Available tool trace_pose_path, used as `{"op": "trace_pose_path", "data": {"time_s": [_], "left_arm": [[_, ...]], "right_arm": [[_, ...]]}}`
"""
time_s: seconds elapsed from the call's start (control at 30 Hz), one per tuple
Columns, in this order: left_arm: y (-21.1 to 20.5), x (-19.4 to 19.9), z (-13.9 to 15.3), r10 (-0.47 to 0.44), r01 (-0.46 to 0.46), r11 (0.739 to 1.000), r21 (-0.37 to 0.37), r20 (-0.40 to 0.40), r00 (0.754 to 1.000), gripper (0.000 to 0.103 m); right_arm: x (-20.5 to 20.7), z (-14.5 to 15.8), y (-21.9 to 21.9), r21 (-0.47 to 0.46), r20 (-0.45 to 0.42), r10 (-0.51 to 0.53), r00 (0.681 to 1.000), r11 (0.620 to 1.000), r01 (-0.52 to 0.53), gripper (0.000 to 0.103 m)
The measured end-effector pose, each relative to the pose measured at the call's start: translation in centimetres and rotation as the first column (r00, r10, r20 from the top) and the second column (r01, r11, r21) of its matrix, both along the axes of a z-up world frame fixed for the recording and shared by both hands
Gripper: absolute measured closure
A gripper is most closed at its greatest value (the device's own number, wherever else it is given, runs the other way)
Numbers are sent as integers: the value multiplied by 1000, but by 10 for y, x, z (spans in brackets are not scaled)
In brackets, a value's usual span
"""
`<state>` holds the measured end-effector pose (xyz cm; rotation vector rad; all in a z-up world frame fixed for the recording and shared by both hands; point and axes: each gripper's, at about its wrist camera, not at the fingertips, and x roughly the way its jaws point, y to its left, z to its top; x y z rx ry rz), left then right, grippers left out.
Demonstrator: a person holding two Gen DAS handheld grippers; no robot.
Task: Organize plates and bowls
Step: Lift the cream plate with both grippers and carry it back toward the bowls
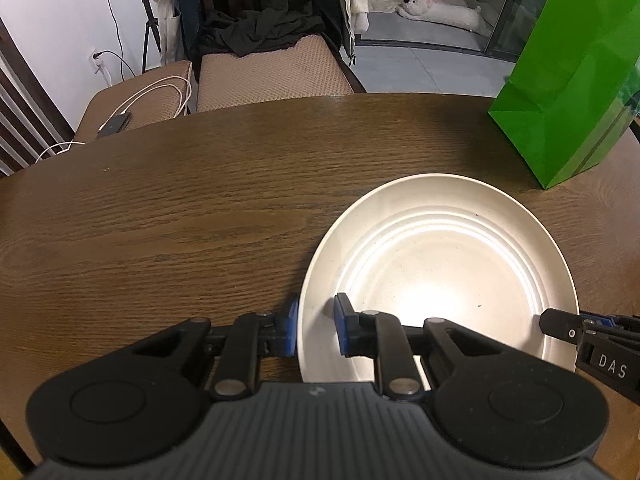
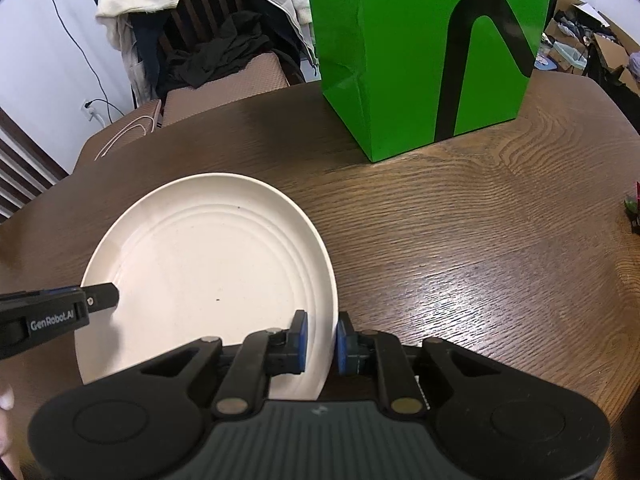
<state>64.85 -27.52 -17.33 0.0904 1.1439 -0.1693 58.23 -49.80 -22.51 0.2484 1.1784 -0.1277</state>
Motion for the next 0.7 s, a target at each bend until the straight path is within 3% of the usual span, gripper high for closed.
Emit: {"op": "trace_pose_path", "data": {"time_s": [0.7], "left_arm": [[4, -6, 27, 12, -10, 999, -30, 70, 997, 84]], "right_arm": [[-8, 25, -3, -15, 86, -4, 996, 1000, 5, 89]]}}
